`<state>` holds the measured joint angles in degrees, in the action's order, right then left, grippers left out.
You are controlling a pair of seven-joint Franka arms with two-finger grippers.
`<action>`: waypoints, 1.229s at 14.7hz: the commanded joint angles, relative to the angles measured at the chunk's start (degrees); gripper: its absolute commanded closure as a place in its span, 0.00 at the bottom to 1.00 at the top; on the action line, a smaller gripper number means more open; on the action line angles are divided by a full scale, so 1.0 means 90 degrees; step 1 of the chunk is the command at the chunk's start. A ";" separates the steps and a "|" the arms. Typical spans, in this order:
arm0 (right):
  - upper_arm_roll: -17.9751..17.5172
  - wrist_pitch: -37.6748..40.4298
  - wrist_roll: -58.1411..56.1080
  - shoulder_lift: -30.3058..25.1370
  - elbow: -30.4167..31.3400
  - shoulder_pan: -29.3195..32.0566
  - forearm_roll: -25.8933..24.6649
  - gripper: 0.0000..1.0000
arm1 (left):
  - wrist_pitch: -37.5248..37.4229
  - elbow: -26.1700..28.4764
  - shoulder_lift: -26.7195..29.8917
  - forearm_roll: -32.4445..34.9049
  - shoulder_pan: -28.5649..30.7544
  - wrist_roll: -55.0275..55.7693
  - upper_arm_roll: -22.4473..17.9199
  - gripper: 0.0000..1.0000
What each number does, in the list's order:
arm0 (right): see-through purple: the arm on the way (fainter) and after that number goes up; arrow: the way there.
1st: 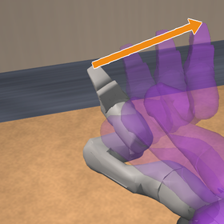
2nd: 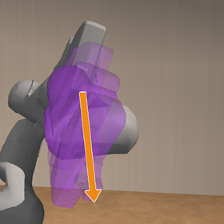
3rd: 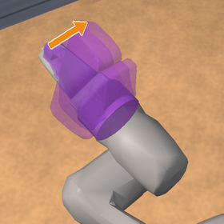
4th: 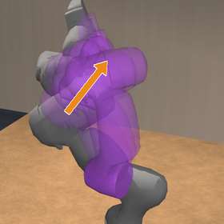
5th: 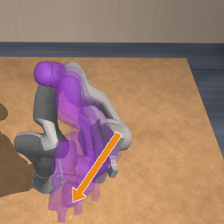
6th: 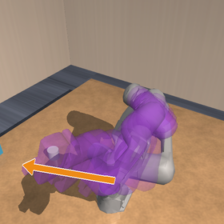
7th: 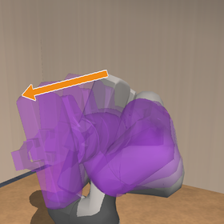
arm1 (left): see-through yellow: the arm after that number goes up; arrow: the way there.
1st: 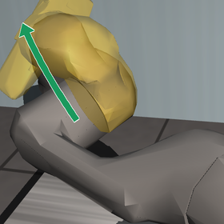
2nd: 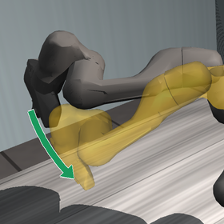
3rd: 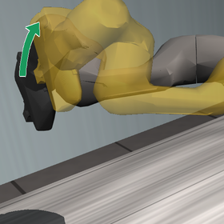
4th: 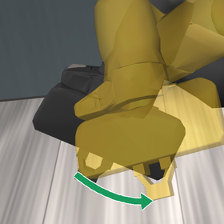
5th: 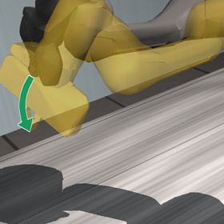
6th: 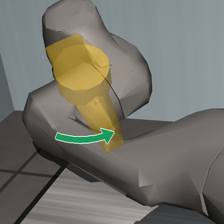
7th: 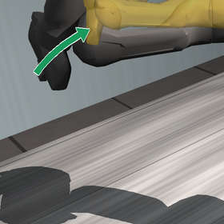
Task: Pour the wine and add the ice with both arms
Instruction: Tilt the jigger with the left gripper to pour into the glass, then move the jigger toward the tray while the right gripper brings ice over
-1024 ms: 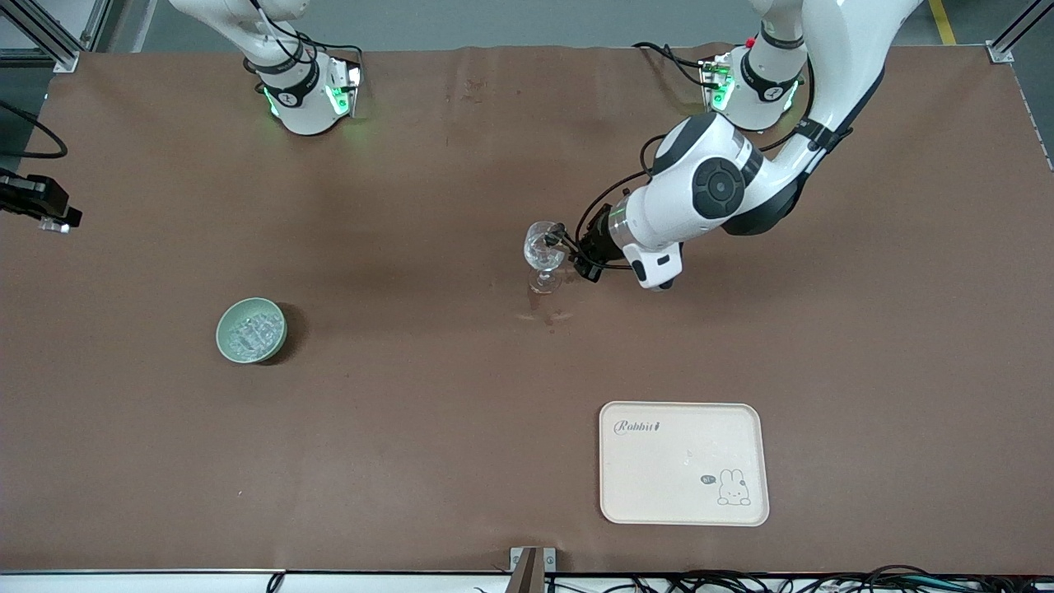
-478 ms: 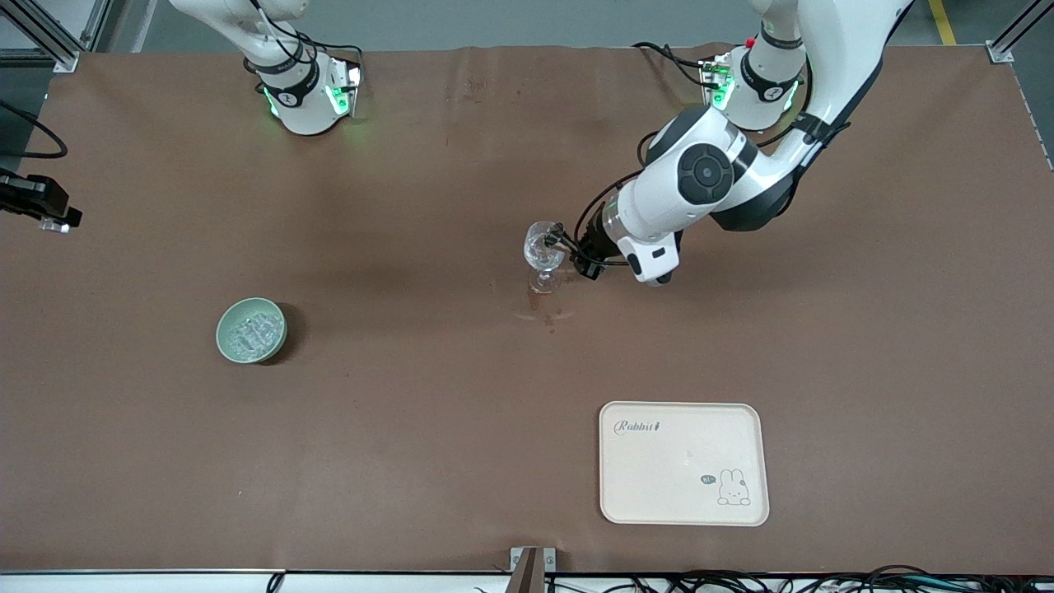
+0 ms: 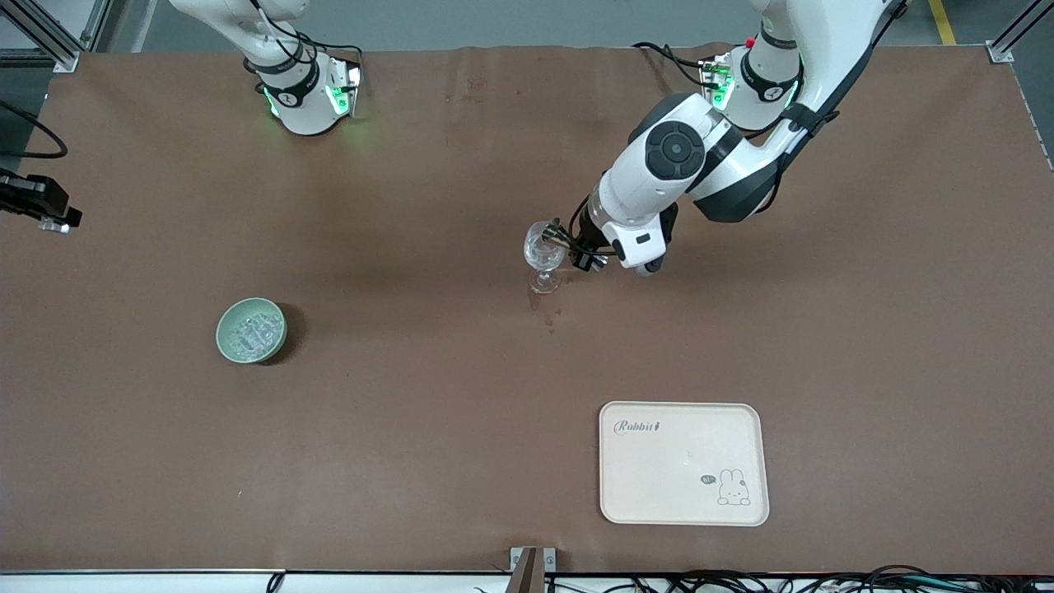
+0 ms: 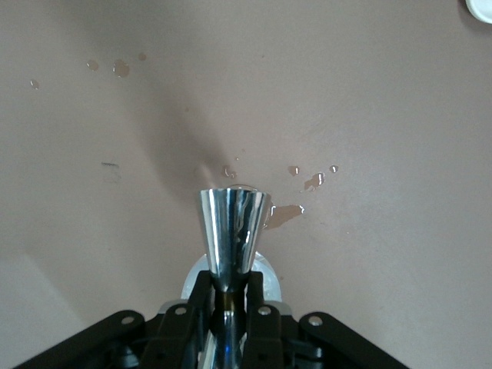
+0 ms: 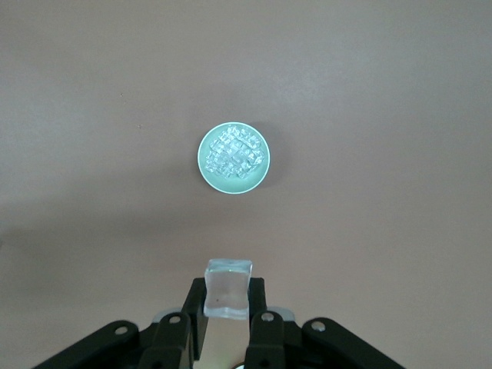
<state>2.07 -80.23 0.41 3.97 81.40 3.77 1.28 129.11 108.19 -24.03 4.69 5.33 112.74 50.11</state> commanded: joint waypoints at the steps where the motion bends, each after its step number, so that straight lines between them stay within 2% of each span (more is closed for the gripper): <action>1: -0.0025 0.0037 -0.0016 0.0048 -0.0129 0.0011 -0.0006 0.99 | -0.0107 -0.0019 0.0131 0.0142 -0.0026 0.0159 -0.0021 0.99; 3: -0.0025 0.0037 -0.0016 0.0048 -0.0129 0.0011 0.0004 0.99 | -0.0252 -0.0126 0.0043 0.0055 0.0042 0.0082 -0.0040 0.99; 7: -0.0034 0.0066 0.0003 0.0048 -0.0129 0.0011 0.0004 0.99 | -0.1472 -0.1316 -0.0854 -0.0968 0.0110 -0.0484 -0.0050 0.99; 12: -0.0073 0.0125 0.0110 0.0048 -0.0129 -0.0077 0.0013 0.99 | -0.1513 -0.1464 -0.0983 -0.2267 0.0841 -0.1791 -0.0050 0.99; 14: -0.0112 0.0135 0.0557 0.0048 -0.0139 -0.0378 0.0033 0.99 | -0.1513 -0.1814 -0.1216 -0.2591 0.1154 -0.2106 -0.0089 0.99; 16: -0.0229 0.0203 0.1230 0.0048 -0.0158 -0.0807 0.0043 0.99 | -0.1513 -0.2205 -0.1654 -0.2563 0.1399 -0.2136 -0.0157 0.99; 18: -0.0550 0.0291 0.2235 0.0057 -0.0275 -0.1208 0.0033 0.99 | -0.1513 -0.2732 -0.2143 -0.2572 0.1575 -0.2165 -0.0167 0.99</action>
<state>-0.66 -79.18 12.71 3.97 81.09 -3.81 1.61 116.85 89.88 -37.47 -17.52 19.15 93.74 48.23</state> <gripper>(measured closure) 0.749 0.784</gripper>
